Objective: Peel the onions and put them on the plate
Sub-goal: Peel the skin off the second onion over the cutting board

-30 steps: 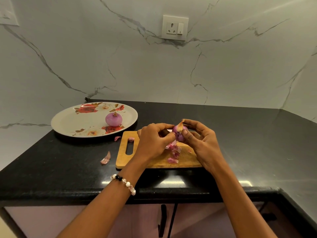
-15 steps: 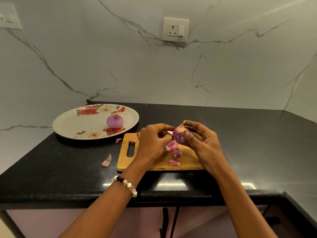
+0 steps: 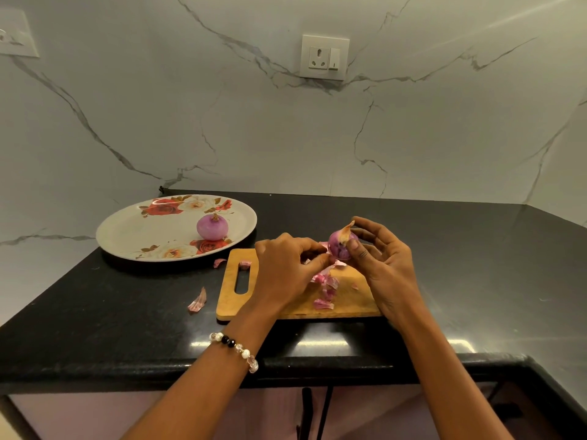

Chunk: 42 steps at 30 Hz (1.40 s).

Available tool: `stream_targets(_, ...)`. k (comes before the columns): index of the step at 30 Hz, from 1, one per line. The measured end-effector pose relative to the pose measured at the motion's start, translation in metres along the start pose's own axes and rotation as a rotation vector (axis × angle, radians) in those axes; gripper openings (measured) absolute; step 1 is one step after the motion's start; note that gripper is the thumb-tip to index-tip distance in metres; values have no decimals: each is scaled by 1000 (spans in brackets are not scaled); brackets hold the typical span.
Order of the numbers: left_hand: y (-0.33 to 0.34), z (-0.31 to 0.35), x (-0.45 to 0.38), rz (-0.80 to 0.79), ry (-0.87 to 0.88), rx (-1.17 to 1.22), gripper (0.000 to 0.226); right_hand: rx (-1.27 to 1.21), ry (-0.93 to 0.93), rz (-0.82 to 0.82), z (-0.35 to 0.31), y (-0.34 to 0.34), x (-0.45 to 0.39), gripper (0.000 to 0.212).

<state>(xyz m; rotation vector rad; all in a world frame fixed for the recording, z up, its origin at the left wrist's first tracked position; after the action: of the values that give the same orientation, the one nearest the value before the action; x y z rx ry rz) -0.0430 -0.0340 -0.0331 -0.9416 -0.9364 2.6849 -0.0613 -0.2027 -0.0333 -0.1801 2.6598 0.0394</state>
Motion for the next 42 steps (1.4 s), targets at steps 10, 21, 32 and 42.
stream_targets(10, -4, 2, 2, -38, -38, 30, 21, 89, -10, -63, -4, 3, 5, 47)
stream_targets(21, -4, 7, 1, -57, -55, -30, 18, 131, -29, -88, -4, 4, 2, 42)
stream_targets(32, -5, 6, 1, -33, -37, -52, 12, 85, -3, -91, -2, 3, 0, 41)
stream_targets(42, -5, 1, 3, 18, -53, 5, 8, -357, 63, 95, -2, -1, -1, 37)
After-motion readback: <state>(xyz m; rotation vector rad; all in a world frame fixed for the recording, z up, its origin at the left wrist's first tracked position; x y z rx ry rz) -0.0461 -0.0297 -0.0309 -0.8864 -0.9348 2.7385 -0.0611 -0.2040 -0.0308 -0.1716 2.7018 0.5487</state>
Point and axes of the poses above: each hand's wrist, its own x-axis away from the middle knuckle, its own y-axis out of the palm, z = x × y, the point moved 2 cm from there along -x, towards the middle knuckle, and after that the axes turned 14 degrees about -z, right-handed, at the moved point
